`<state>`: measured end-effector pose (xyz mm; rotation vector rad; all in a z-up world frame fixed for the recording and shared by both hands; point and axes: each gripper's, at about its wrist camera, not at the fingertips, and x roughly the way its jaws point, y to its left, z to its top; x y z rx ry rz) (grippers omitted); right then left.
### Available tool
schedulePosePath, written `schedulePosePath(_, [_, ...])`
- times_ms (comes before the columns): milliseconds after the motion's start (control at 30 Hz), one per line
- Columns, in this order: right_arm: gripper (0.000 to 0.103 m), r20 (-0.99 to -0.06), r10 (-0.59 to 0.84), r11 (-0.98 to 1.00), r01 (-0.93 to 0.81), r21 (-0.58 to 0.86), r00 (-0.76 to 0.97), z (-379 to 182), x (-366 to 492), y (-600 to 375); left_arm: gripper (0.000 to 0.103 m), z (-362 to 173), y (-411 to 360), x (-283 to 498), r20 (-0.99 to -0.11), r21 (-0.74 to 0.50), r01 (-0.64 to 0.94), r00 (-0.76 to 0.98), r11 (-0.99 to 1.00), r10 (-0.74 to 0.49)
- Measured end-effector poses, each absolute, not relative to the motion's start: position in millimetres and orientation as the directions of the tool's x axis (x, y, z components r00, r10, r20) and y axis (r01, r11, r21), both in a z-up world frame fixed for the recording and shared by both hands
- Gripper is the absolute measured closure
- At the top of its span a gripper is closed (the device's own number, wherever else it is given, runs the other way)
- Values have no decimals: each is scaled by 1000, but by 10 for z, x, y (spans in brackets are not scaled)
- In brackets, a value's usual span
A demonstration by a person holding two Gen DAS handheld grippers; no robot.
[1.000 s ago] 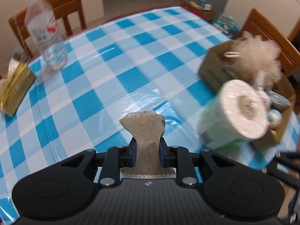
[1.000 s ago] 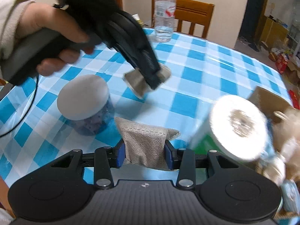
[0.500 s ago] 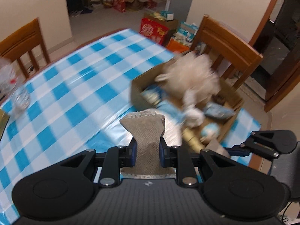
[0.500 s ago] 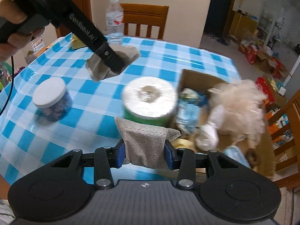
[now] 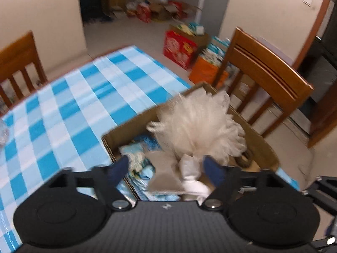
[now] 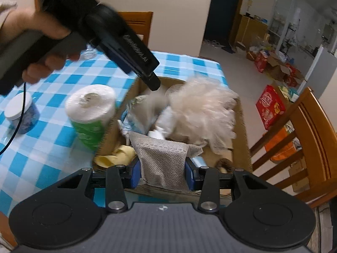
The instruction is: Organize soft objects
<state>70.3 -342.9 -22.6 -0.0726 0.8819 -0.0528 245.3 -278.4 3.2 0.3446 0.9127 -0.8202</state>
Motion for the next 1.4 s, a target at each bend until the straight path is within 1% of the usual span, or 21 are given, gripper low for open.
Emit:
schedulePosePath(67, [56,-771,-80,996,30,-79,631,-255,703,-3535,10,60,-2798,2365,-791,-24,758,384,652,-475])
schedulePosePath(133, [56,-775,-81,997,38,-73,627,-290,720,-3628,8,111,-2781,2270,-772,1,759,414,651,-482])
schedulePosePath(167, [56,-776,-85,996,42,-75,625,-301,731,-3663,4,139,-2756,2207,-761,10,760,428,650,-488])
schedulePosePath(333, [56,-774,-102,995,63,-81,624,-340,844,-3852,1,269,-2618,1961,-704,49,731,509,680,-496])
schedulePosePath(367, [54,-771,-109,994,70,-84,628,-341,852,-3890,1,283,-2571,1903,-689,57,716,533,696,-492])
schedulePosePath(433, [39,-762,-133,991,87,-101,634,-343,905,-3959,1,282,-2488,1819,-665,69,691,570,720,-483])
schedulePosePath(467, [23,-756,-143,990,99,-103,639,-343,927,-3990,1,276,-2465,1790,-659,75,679,584,731,-475])
schedulePosePath(500, [13,-755,-149,989,110,-102,639,-350,954,-4020,1,262,-2433,1761,-653,81,667,597,741,-466])
schedulePosePath(567, [6,-750,-150,988,119,-95,644,-348,974,-4055,1,231,-2377,1712,-651,95,644,618,759,-442])
schedulePosePath(600, [4,-746,-152,988,128,-91,648,-345,971,-4062,1,216,-2353,1687,-648,110,632,631,767,-427])
schedulePosePath(667, [3,-753,-152,987,138,-82,641,-348,975,-4065,1,178,-2318,1621,-637,151,614,660,775,-398])
schedulePosePath(733, [0,-763,-153,986,150,-74,628,-341,963,-4034,1,152,-2273,1562,-636,163,608,667,777,-388])
schedulePosePath(867, [0,-818,-164,977,206,-57,551,-342,918,-3924,1,110,-2186,1505,-689,109,619,611,778,-390])
schedulePosePath(1033, [0,-873,-195,948,314,-52,446,-313,792,-3770,1,137,-2077,1390,-746,72,631,548,773,-378])
schedulePosePath(1167, [0,-881,-234,920,387,-63,411,-204,606,-3612,1,201,-2020,1321,-787,54,652,494,756,-369])
schedulePosePath(1400, [0,-878,-277,885,460,-75,390,-40,385,-3412,1,293,-1946,1221,-805,41,667,463,744,-371])
